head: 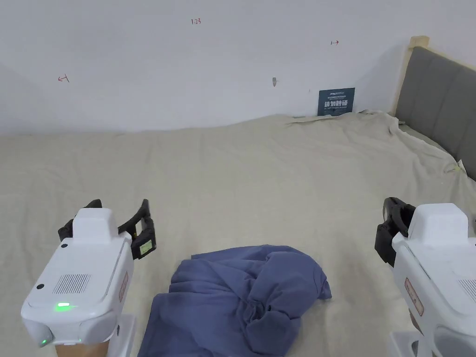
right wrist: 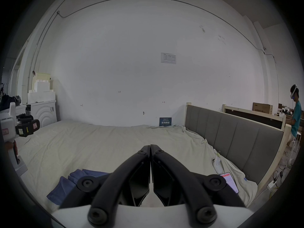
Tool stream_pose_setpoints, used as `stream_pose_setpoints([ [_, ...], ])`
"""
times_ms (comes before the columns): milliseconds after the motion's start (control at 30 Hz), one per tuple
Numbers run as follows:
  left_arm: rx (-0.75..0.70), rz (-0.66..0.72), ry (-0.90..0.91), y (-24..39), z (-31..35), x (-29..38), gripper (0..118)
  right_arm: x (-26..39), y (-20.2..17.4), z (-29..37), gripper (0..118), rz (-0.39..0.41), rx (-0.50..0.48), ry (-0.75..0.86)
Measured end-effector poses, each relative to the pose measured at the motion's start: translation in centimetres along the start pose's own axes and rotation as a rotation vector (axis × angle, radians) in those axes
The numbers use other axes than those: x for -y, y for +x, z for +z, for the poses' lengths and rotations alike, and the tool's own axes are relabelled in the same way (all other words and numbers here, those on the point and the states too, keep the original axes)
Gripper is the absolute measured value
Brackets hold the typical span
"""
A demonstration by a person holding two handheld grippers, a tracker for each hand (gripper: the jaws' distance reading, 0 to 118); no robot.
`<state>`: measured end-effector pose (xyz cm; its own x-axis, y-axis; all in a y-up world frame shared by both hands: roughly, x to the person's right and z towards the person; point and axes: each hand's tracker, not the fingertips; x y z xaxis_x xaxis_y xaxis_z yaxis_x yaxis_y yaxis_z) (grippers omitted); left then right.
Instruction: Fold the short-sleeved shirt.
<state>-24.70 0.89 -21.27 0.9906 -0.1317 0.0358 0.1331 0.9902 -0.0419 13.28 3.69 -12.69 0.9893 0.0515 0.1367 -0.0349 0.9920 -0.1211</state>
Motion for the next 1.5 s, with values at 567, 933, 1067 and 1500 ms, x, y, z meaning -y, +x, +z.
stream_pose_setpoints([
  [567,-0.025,0.034,-0.08,-1.4,0.5,1.6,0,0.0,-0.8,0.2,0,-0.004,-0.023,0.003],
  [933,0.109,0.207,-0.618,-2.1,-2.8,7.0,0,0.2,-1.5,0.1,0,-0.003,-0.035,-0.022],
  [1067,0.137,0.252,-0.761,-2.0,-2.7,10.7,0,0.5,-1.6,-0.2,0,-0.001,-0.042,-0.038],
  [1500,0.153,0.153,-1.005,0.1,-1.5,17.2,80,2.8,-1.0,-2.4,0,0.001,-0.065,-0.096],
])
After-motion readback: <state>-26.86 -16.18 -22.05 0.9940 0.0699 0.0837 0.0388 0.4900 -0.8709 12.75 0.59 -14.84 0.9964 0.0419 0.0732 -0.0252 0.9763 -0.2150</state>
